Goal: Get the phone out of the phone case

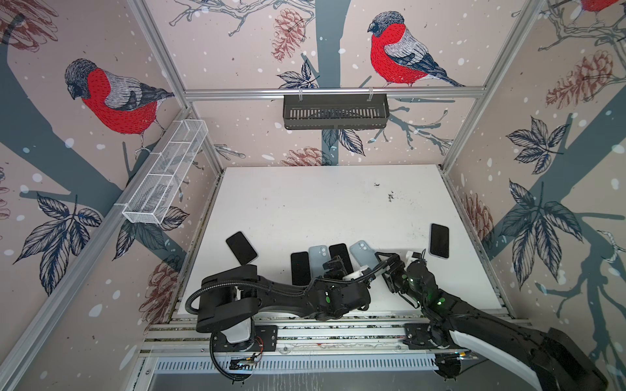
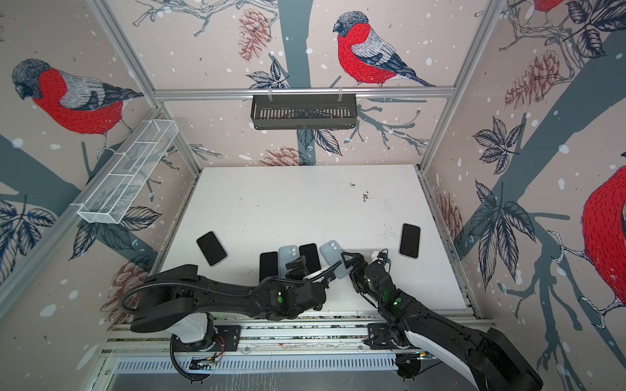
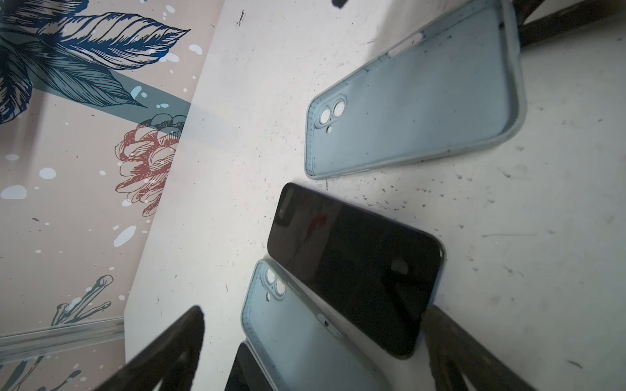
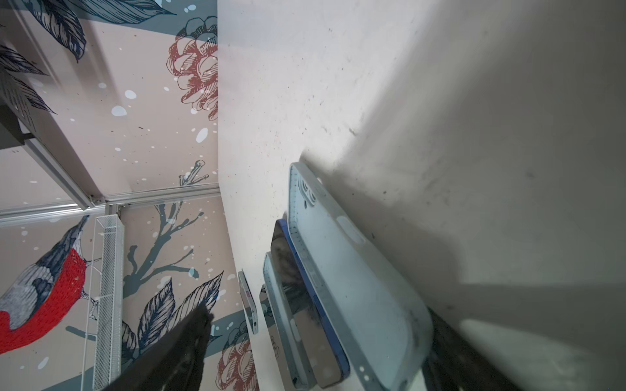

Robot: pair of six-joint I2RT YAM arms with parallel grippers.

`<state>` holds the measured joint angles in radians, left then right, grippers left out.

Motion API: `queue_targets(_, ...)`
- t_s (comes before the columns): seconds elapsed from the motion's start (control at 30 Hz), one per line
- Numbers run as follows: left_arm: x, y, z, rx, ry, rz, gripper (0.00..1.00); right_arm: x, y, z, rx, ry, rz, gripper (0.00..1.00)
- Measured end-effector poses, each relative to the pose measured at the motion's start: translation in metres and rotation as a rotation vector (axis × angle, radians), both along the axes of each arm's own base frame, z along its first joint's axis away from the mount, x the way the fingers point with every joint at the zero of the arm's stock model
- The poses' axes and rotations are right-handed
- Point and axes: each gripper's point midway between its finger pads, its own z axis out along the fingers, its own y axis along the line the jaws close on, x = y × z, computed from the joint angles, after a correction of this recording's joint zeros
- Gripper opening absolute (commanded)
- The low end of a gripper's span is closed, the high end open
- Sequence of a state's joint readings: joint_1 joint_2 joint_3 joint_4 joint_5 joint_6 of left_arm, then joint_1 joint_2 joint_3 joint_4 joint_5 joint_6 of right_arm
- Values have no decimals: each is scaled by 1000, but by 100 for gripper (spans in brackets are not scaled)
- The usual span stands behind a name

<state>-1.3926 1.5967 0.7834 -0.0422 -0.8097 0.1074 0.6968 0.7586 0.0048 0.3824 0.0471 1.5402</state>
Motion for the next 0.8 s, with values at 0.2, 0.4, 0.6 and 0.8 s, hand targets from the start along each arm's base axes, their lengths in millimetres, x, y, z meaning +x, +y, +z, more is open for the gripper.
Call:
queue_targets(0.2, -10, 7, 18, -124, 73, 11, 99, -2, -4, 22, -115, -72, 75, 100)
queue_targets(0.4, 6, 21, 52, -389, 170, 166, 99, 16, -34, 17, -362, -76, 93, 100)
queue_targets(0.6, 9, 32, 69, -591, 271, 284, 99, 21, -33, -5, -515, 12, 261, 97)
queue_targets(0.8, 16, 58, 83, -753, 318, 425, 99, 30, -29, -17, -595, -20, 341, 92)
